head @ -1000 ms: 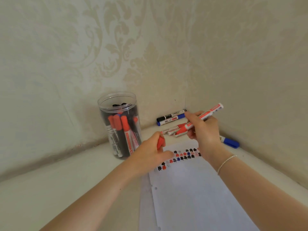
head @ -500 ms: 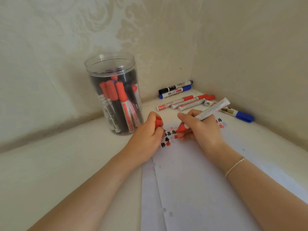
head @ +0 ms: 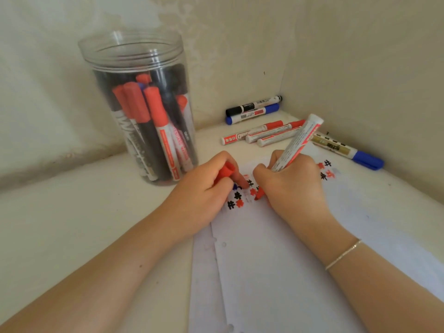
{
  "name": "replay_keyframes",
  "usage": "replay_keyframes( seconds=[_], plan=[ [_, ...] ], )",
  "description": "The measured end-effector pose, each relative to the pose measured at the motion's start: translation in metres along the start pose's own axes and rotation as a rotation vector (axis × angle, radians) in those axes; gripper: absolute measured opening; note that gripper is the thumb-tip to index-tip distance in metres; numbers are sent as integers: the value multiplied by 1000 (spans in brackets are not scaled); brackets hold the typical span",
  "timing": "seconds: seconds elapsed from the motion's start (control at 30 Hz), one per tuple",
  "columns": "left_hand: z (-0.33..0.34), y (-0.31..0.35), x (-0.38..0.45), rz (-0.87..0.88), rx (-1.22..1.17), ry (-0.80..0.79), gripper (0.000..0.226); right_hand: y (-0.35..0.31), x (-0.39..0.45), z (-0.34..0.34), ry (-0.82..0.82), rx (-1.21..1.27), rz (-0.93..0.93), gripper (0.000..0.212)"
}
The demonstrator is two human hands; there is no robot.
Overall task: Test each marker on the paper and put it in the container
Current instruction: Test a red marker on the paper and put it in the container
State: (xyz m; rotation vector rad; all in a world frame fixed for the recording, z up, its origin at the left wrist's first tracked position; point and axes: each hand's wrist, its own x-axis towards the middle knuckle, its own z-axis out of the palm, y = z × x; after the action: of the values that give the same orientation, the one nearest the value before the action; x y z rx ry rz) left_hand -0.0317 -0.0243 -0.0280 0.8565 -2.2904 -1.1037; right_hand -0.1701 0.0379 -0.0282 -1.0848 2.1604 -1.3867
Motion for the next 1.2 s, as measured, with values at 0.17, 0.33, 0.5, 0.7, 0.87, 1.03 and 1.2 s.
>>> replay_keyframes(
  seconds=[0.17, 0.33, 0.5, 0.7, 0.87, 1.03, 1.2],
  plan=[
    [0, 3, 0, -21, 4, 3, 23, 0, 1, -2, 13, 40, -2, 26],
    [-1, 2, 1, -22, 5, -2, 23, 0, 1, -2, -41, 73, 35, 14],
    [0, 2, 0, -27, 6, -4, 22, 0, -1, 0, 17, -3, -53, 27],
    [-1, 4, 0, -38, 15, -13, 24, 2, 1, -1, -10, 92, 27, 24],
    [0, 2, 0, -38, 8, -10, 22, 1, 1, -2, -28, 63, 23, 18],
    [1, 1, 0, -37, 5, -2, 26, 1, 0, 0, -3, 76, 7, 21],
    [1, -1, 0, -25, 0, 6, 24, 2, 1, -2, -32, 117, -10, 24]
  ],
)
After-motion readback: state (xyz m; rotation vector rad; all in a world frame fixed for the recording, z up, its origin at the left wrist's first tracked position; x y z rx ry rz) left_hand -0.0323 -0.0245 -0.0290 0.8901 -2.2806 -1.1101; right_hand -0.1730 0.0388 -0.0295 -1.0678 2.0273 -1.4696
